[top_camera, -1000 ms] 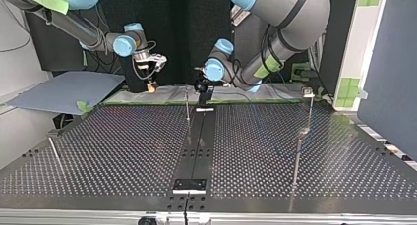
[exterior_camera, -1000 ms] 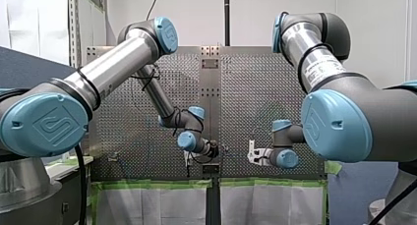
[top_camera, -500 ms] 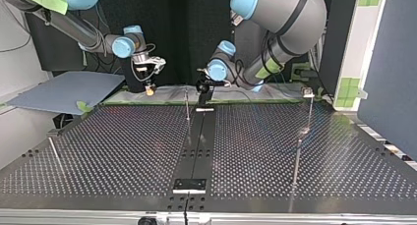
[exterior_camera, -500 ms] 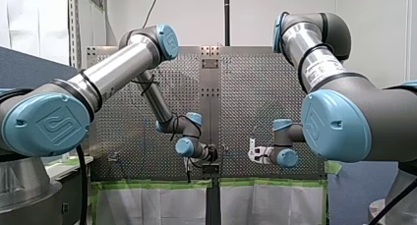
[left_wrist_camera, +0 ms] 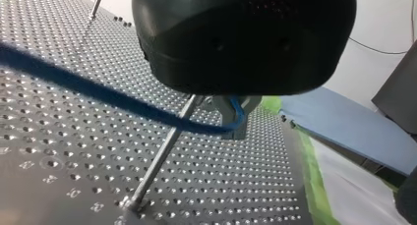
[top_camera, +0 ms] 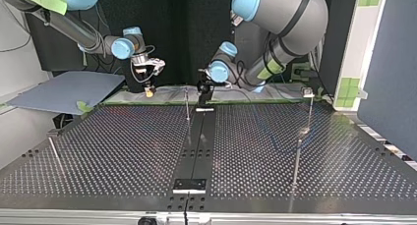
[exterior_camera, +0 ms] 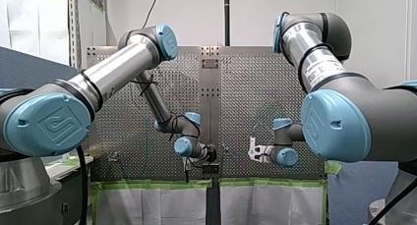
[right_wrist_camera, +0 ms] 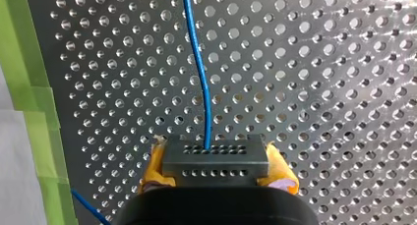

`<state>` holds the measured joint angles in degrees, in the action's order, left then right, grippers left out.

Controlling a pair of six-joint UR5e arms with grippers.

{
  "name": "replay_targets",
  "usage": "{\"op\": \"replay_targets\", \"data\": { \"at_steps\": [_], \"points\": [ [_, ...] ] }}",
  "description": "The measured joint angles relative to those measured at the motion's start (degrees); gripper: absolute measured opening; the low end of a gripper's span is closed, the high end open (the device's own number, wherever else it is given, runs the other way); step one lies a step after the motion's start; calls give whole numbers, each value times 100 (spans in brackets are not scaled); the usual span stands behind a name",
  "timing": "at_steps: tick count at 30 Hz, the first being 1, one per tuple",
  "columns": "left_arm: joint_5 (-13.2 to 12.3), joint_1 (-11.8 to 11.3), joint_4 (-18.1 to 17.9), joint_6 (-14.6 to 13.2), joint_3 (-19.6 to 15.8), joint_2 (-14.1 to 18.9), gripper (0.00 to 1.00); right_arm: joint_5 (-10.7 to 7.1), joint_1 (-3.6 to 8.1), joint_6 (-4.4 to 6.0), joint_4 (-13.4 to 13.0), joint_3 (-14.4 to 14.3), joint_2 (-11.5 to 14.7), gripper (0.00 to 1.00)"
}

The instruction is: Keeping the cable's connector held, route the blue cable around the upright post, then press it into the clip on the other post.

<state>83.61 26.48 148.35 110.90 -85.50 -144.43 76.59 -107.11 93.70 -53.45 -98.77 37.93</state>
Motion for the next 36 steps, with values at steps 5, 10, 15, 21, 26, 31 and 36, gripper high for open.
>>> {"op": "replay_targets", "data": {
  "at_steps": [5, 10, 15, 21, 26, 31, 36],
  "points": [
    [-73, -31, -6, 73, 130, -4, 0, -45, 27, 7, -26, 43, -1, 0],
    [-132, -35, 47, 218, 285, -10, 0, -62, 46, 3, -39, 81, -2, 0],
    [-144, -51, 79, 338, 382, -102, 0, -68, 86, 1, -81, 90, -5, 0],
    [-151, -80, 51, 485, 467, -195, 0, -135, 129, 29, -153, 102, -40, 0],
    [-168, -111, 36, 577, 503, -201, 0, -151, 165, -23, -74, 187, -175, 0],
    [-213, -121, 32, 638, 521, -275, 0, -152, 194, -40, -49, 239, -208, 0],
    [-227, -119, 15, 650, 570, -392, 0, -153, 242, -15, -113, 274, -224, 0]
  ]
}}
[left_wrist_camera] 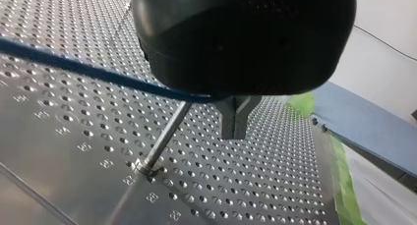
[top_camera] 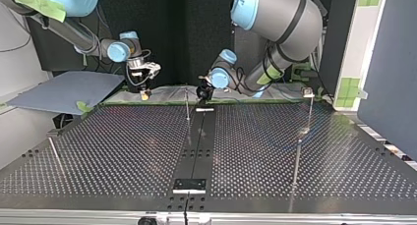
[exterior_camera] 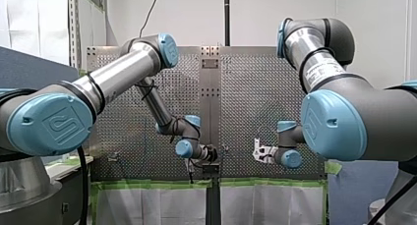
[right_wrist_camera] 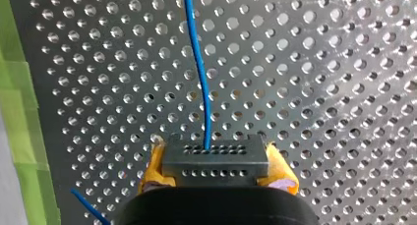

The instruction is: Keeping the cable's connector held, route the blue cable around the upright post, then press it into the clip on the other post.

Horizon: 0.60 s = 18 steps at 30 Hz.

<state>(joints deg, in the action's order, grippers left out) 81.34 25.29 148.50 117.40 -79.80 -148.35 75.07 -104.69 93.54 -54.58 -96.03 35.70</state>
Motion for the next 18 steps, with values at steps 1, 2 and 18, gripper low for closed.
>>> {"op": "replay_targets", "data": {
  "at_steps": [1, 2, 18],
  "points": [
    [-3, -1, 0, 1, 15, -8, 0, 0, 11, 3, -4, 11, -8, 0],
    [-8, -2, 1, 1, 37, -13, 0, 2, 24, 4, -2, 28, -24, 0],
    [-27, -104, 23, 150, 249, -14, 0, 21, 146, -10, 382, 430, -247, 0]
  ]
}}
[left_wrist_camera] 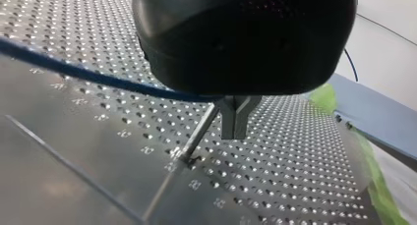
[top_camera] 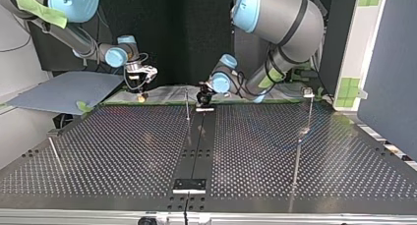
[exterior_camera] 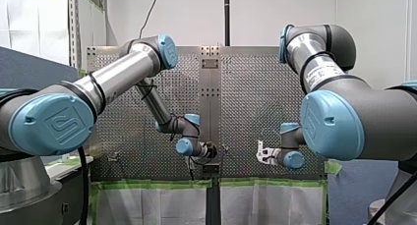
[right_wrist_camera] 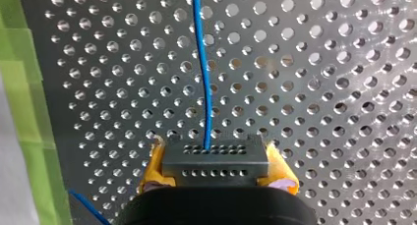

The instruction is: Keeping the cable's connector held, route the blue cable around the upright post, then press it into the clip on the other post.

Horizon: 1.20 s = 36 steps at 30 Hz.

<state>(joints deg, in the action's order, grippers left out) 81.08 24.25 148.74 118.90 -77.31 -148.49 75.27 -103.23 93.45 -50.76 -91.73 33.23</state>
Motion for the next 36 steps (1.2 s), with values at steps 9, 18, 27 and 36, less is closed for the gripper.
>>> {"op": "replay_targets", "data": {
  "at_steps": [9, 18, 27, 36],
  "points": [
    [0, -51, 26, -35, 32, 2, 0, 8, 8, -33, 237, 190, -1, 0],
    [281, -72, 66, -392, 34, 2, 0, -4, 6, -30, 376, 410, -3, 0],
    [583, -102, 114, -827, 34, 9, 16, -11, 5, -28, 407, 441, -4, 0],
    [636, -116, 378, -1370, 34, 17, 80, -12, -8, -29, 417, 442, -4, 0]
  ]
}}
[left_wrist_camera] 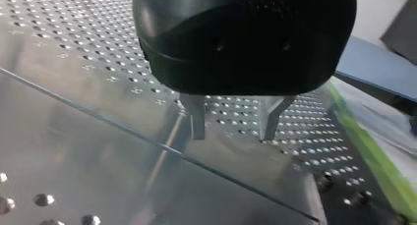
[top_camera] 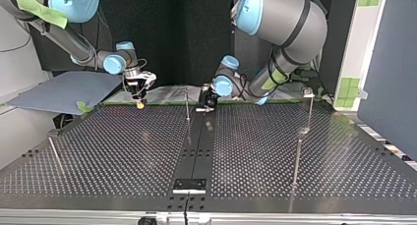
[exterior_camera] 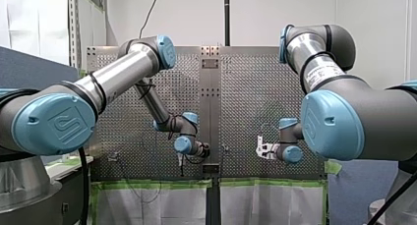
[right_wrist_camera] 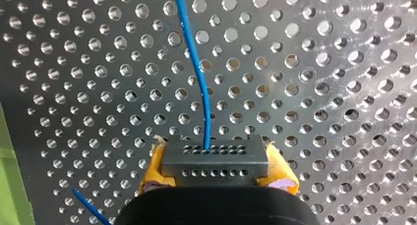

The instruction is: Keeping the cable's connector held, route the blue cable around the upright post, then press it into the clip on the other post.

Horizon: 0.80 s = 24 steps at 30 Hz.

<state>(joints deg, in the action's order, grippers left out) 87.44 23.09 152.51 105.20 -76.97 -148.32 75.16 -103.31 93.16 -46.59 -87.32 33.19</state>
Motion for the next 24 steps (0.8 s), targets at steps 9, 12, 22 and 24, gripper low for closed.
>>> {"op": "replay_targets", "data": {
  "at_steps": [9, 12, 22, 24],
  "points": [
    [-18, 35, 455, -471, -3, 101, 100, 0, -3, -6, 67, 1, 1, 0],
    [-34, 70, 612, -628, -1, 119, 100, 0, -2, -4, 70, 1, 1, 0],
    [-116, 174, 1172, -1072, -12, 124, 100, 0, 15, -1, 72, 2, 1, 0],
    [-120, 200, 1296, -1093, -31, 142, 100, 0, 18, 0, 72, 1, 1, 0]
  ]
}}
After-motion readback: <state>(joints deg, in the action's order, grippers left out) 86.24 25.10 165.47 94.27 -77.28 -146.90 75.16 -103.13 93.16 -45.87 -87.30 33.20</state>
